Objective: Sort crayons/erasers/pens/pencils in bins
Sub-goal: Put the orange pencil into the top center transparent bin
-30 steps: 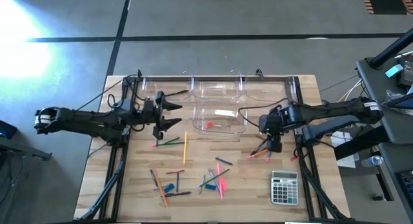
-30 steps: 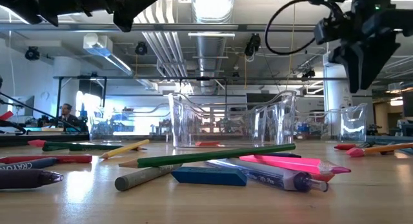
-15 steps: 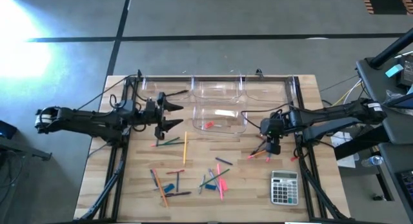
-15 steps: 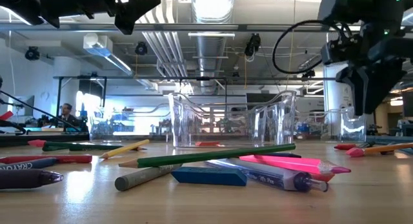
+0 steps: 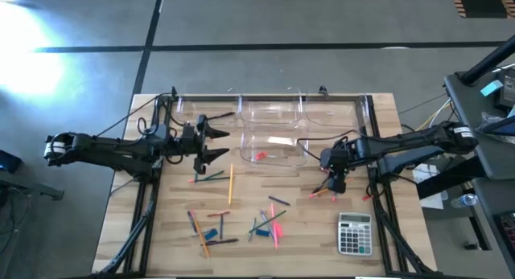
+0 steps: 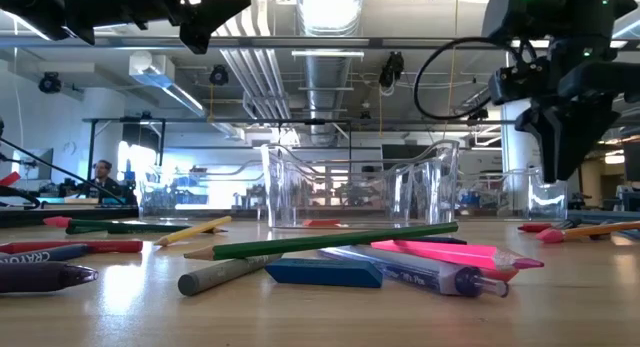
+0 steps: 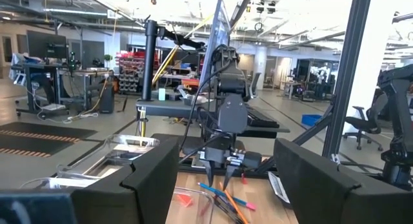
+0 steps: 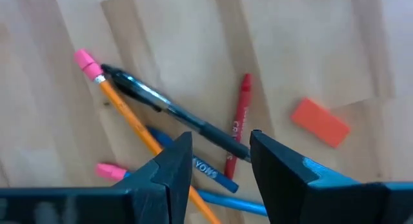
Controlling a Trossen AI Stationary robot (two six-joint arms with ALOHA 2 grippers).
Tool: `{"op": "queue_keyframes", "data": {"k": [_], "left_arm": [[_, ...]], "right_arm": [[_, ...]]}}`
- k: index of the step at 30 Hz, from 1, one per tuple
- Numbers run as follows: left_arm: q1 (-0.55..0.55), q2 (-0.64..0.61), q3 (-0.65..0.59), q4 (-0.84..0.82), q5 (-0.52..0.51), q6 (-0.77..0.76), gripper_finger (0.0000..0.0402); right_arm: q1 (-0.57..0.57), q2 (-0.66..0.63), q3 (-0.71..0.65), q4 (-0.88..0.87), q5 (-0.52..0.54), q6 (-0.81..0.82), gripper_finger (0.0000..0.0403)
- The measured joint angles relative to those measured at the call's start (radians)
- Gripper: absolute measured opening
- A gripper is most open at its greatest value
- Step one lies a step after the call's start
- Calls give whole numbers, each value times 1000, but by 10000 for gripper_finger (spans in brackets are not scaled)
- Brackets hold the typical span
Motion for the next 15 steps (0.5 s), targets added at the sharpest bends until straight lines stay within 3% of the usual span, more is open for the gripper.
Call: {"op": "queue_keyframes", "data": {"k": [15], "left_arm": [[0,0,0,-8,-1,-3,239]], "right_arm": [[204,44,0,112,-1,99,144]]}}
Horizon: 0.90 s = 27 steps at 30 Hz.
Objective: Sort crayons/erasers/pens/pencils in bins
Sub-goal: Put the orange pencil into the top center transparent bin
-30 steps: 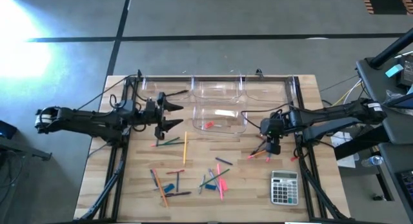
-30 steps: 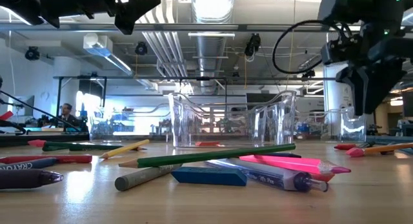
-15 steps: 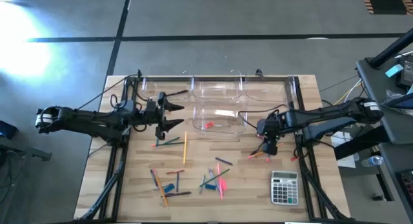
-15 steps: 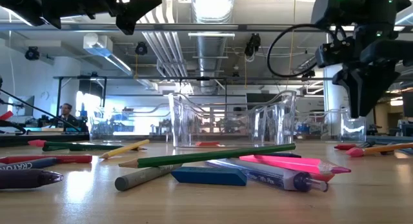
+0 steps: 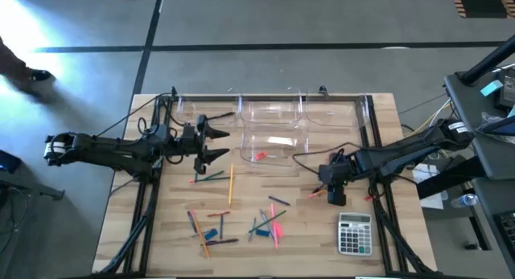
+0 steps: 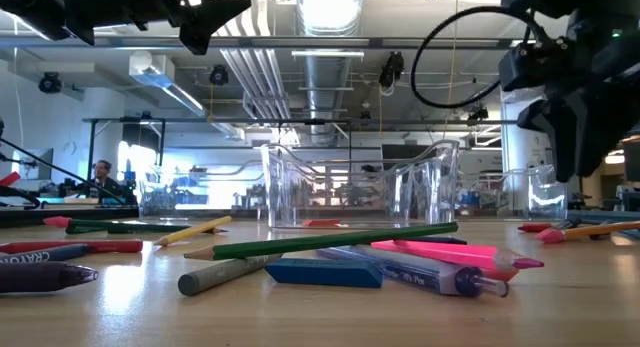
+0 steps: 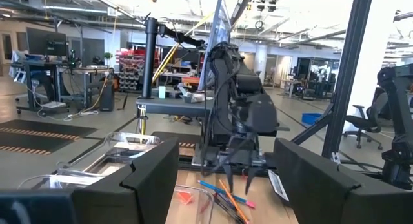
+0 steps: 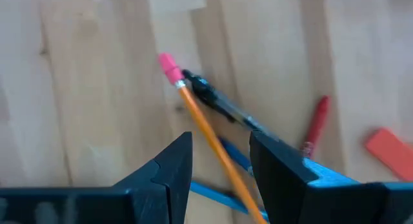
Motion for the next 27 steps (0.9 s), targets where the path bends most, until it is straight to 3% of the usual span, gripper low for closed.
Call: {"op": "queue_keyframes", "data": {"k": [4,16,27], "left_arm": [[0,2,0,0,0,0,239],[0,2,-5,-1,0,1,239],[0,2,-5,-1,0,2,239]], "right_arm": [[46,57,0,2,1,69,140],[80,229,0,22,9,50,127],[79,248,1,42,32,41,121]]}}
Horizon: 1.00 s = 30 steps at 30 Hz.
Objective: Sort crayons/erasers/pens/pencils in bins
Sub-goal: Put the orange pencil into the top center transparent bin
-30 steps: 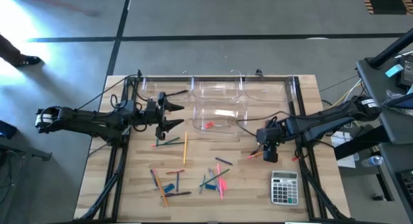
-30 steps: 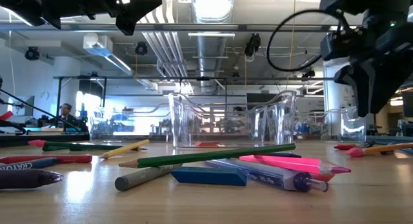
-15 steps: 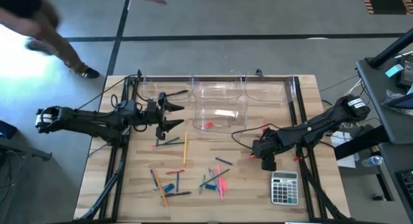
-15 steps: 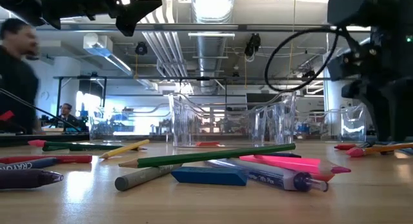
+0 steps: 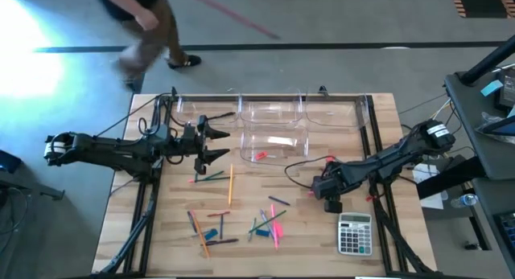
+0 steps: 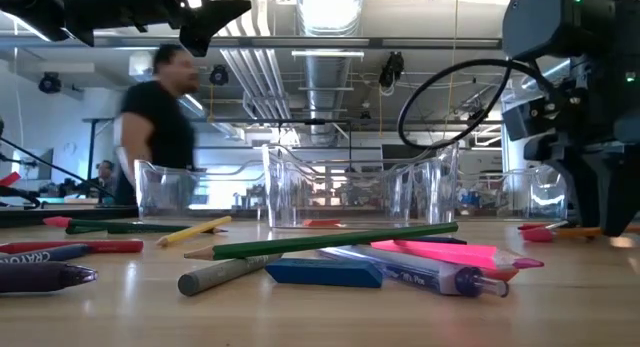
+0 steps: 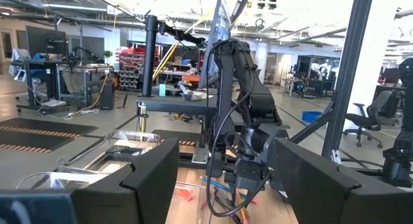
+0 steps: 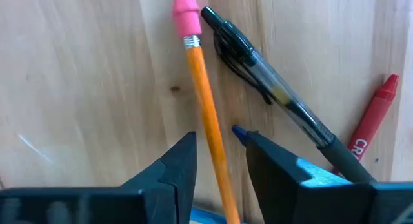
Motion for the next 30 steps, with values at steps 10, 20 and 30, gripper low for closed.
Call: {"op": "queue_keyframes", "data": {"k": [10,20,30], "left_arm": [[0,0,0,0,0,0,239],[0,0,0,0,0,0,239],[0,0,0,0,0,0,239]], "right_arm": [[0,13,0,-1,-5,-13,68],[0,14,-1,-5,-16,-12,20],[0,12,126,-115,-13,-58,15]]}}
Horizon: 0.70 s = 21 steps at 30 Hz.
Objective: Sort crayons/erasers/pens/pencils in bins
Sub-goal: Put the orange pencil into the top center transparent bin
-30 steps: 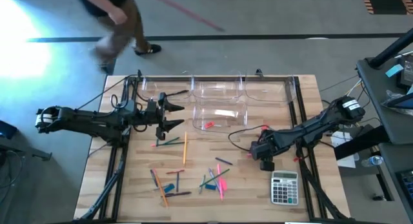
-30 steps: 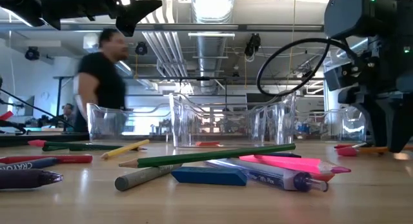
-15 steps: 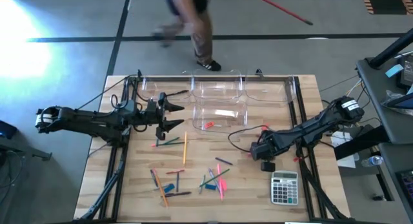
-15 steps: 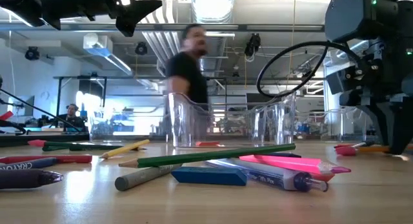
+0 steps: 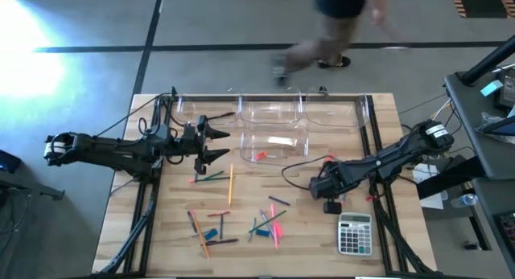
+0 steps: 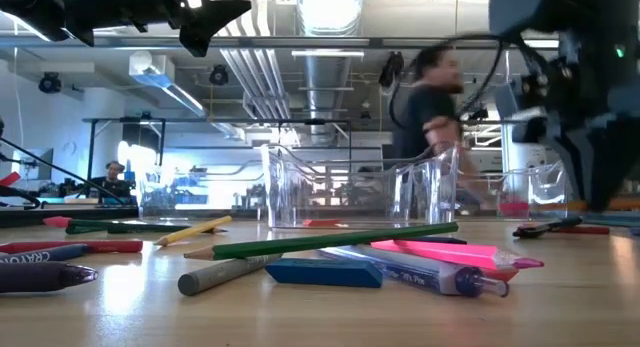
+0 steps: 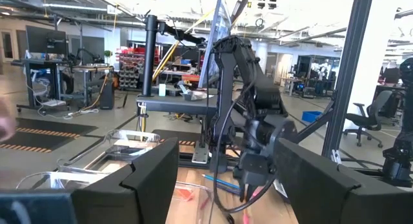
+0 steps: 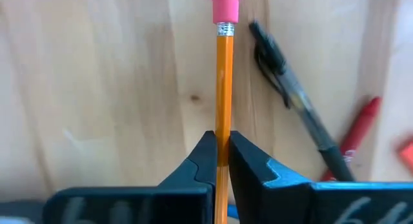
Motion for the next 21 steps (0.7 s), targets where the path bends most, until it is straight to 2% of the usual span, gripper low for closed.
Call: {"op": "queue_keyframes", "data": {"k": [5,11,15,18,21], "left_arm": [[0,0,0,0,0,0,239],[0,0,1,1,0,-6,239],[0,0,1,44,0,-5,239],[0,-1,1,44,0,-6,239],[-1,-1,1,46,0,-5,239]], "right_arm": [[0,0,156,-104,49,-64,15],[-54,-1,382,-173,241,-269,14],[-180,5,499,-157,393,-458,14],[-323,12,542,-95,381,-601,13],[-483,22,555,12,245,-720,13]]}}
